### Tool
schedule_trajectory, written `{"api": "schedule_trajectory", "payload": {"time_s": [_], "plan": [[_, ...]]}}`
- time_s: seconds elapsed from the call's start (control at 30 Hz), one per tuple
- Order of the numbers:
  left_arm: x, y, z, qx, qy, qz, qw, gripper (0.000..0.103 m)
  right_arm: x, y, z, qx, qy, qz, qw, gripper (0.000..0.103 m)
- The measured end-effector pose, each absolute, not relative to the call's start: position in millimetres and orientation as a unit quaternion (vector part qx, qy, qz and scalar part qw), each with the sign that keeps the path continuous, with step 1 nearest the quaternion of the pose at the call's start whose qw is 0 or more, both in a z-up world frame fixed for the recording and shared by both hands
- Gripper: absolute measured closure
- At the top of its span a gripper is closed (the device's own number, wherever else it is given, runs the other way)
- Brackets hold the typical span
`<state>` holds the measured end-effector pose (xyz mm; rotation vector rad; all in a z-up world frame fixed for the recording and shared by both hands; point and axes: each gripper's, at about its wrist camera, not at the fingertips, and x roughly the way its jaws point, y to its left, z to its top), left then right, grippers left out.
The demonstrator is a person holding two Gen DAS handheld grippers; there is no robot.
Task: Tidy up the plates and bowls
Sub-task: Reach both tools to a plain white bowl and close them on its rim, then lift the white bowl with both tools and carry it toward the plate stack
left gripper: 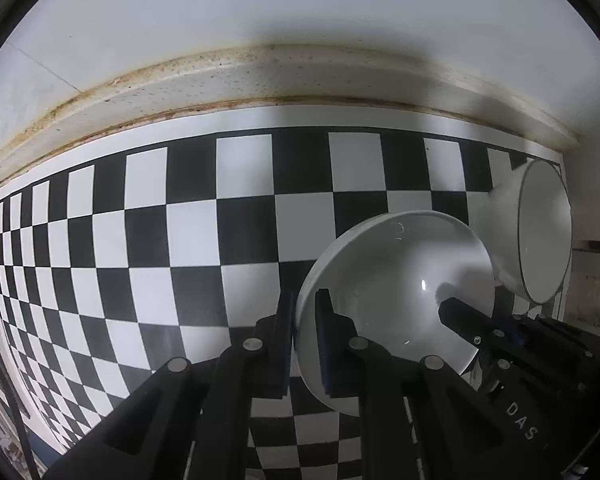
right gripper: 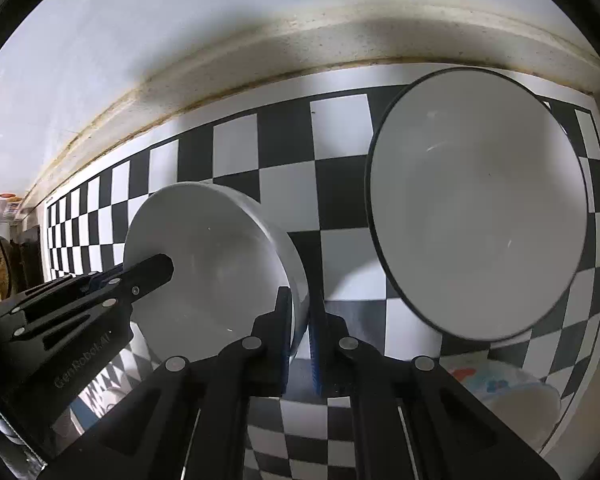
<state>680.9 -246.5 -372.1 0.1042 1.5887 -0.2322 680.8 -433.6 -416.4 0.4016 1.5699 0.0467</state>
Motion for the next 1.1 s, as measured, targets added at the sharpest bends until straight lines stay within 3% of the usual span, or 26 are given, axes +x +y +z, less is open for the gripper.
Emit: {"api": "schedule_trajectory", "payload": {"time_s": [0.5, 0.87, 1.1], "plan": [[615, -236, -309, 0.058, 0.676, -0.125, 0.724, 0.094, 629, -432, -350, 0.171, 0.681, 0.035, 0.711, 0.095], [537, -221, -268, 0.063, 0.659, -0.167, 0.731, 0.094, 524, -422, -303, 0.188, 0.657, 0.035, 0.729, 0.095], [492, -222, -269, 0.067, 0.663, -0.189, 0.722, 0.094, 460, -429, -294, 0.193, 0.653, 0.031, 0.732, 0.095]]}}
